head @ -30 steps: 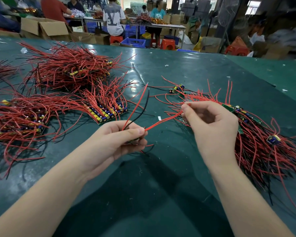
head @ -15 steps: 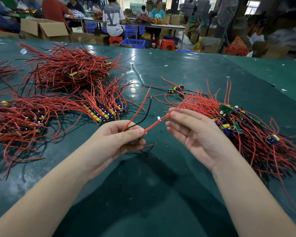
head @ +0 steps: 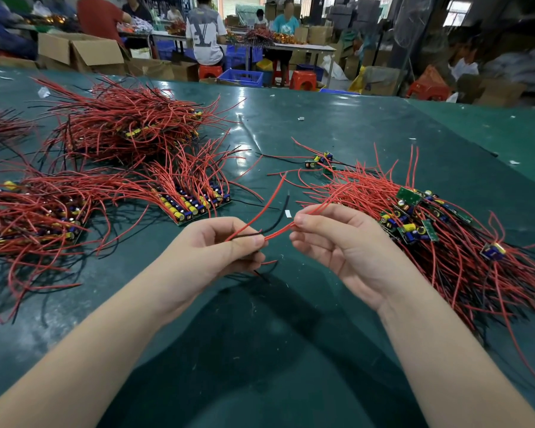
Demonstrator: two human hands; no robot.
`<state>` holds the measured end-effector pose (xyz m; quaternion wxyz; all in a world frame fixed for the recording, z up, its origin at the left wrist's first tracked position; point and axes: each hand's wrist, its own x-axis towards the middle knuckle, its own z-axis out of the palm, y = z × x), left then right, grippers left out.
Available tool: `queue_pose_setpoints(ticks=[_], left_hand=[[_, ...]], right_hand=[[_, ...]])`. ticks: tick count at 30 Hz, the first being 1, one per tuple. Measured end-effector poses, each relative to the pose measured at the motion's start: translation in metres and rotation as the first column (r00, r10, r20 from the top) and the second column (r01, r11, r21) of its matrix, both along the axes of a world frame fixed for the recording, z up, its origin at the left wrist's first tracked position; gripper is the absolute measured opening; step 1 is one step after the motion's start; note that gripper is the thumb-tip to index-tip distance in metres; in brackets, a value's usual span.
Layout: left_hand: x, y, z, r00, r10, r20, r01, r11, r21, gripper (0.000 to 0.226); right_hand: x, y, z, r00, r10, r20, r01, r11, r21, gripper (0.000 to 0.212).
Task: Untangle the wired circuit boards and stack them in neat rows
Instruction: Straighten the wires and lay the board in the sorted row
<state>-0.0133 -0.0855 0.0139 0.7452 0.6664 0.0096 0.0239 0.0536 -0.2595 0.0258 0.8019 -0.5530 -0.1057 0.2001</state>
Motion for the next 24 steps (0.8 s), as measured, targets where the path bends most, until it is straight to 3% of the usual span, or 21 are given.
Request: queue_pose_setpoints(ticks=[5, 9, 14, 24], left_hand=[[0.002, 0.0, -0.003, 0.999, 0.032, 0.031, -0.034, 0.997, 0.07, 0.007], [0.001, -0.001, -0.002, 0.999, 0.046, 0.028, -0.046, 0.999, 0.018, 0.019], [-0.002, -0.003, -0.001, 0.996, 0.061, 0.068, -0.074, 0.974, 0.214, 0.03], [0.001, -0.002, -0.004, 0.967, 0.068, 0.247, -0.134, 0.956, 0.261, 0.011]], right_hand=[[0.0, 0.0, -0.002, 1.0, -0.012, -0.008, 0.012, 1.0, 0.005, 0.007], [-0.001, 0.001, -0.002, 1.0, 0.004, 0.025, -0.005, 0.999, 0.045, 0.006], [-0.009, 0.007, -0.003, 0.993, 0.062, 0.097, -0.062, 0.998, -0.001, 0.006], [-0.01, 0.007, -0.003, 0.993, 0.101, 0.058, -0.105, 0.993, 0.056, 0.012]])
